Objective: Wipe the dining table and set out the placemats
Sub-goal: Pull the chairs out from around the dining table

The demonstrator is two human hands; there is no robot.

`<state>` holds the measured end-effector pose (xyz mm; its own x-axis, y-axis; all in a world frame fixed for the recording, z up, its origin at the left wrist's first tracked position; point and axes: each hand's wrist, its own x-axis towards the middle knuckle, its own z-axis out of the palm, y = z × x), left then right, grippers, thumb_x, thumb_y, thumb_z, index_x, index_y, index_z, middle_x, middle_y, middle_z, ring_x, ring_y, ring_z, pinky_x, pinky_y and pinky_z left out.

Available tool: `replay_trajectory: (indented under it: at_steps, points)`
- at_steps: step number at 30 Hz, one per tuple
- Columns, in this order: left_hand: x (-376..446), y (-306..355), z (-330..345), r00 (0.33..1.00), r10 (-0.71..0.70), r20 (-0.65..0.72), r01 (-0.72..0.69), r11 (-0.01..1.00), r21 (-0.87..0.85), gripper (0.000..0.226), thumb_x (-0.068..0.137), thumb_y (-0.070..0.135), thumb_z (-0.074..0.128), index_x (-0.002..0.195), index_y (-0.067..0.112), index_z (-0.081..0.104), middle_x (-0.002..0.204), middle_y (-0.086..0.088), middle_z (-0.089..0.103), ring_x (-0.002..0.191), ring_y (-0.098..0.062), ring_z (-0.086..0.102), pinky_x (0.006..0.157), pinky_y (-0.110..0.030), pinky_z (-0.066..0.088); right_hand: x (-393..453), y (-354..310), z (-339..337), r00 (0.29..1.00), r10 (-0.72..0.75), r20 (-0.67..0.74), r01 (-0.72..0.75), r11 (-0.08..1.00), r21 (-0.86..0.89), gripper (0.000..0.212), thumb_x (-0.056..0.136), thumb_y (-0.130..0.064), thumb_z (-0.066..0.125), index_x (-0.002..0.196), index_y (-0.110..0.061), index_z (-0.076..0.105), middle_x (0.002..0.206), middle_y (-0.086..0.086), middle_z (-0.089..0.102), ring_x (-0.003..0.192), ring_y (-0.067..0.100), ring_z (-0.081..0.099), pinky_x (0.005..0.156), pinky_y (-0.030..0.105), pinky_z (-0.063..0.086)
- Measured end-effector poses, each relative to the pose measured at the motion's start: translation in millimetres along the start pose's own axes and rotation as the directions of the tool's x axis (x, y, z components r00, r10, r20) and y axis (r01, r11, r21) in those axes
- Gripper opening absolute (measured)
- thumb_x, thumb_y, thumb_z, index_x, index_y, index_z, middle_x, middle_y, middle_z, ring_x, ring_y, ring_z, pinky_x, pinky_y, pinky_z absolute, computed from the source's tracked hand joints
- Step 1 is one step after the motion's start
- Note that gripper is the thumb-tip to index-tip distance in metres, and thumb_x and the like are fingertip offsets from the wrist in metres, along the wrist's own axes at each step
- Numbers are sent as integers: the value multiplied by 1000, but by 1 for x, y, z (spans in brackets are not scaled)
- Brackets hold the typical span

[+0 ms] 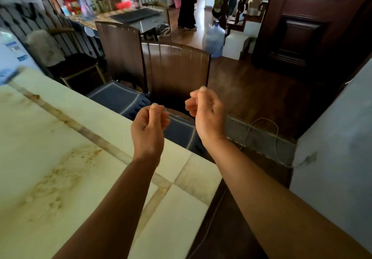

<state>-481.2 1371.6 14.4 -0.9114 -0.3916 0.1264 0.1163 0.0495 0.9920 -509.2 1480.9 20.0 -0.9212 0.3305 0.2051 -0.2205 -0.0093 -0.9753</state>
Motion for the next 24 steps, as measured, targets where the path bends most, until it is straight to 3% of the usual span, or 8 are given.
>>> replay_trajectory:
  at_steps: [4,9,12,17,24]
  points:
    - [23,-12,32,1000,2,-10,-2,1000,-19,24,96,33,43,84,22,62,76,5,63,70,-3,61,66,-17,53,41,16,-11,999,33,29,-32,999,-22,30,99,-30,39,82,-19,62,74,3,68,70,13,65,72,31,54]
    - [72,-24,95,999,21,-40,-22,999,-34,21,95,32,46,84,23,63,77,6,66,70,0,62,62,-14,51,123,37,-17,992,-52,116,54,999,-6,31,98,-35,40,77,-26,61,69,-3,68,66,8,66,65,23,53]
    - [112,-31,156,993,13,-119,-17,999,-33,19,94,30,49,84,21,62,79,4,66,72,-4,62,65,-18,51,195,57,-26,976,-90,197,92,996,2,31,97,-38,41,74,-30,61,66,-9,68,64,4,65,59,17,51]
    - [179,-25,243,956,8,-292,-6,1000,8,15,94,28,49,88,22,61,82,5,66,76,-5,61,67,-18,48,307,76,-39,924,-73,376,105,992,-65,31,97,-40,41,74,-31,60,67,-14,67,64,2,65,60,23,50]
    - [250,-23,286,898,29,-439,-3,998,59,16,95,27,47,85,27,60,80,8,65,73,-4,60,68,-21,48,411,82,-18,850,-108,516,141,990,-25,30,98,-38,41,75,-30,60,67,-8,65,67,4,64,65,28,54]
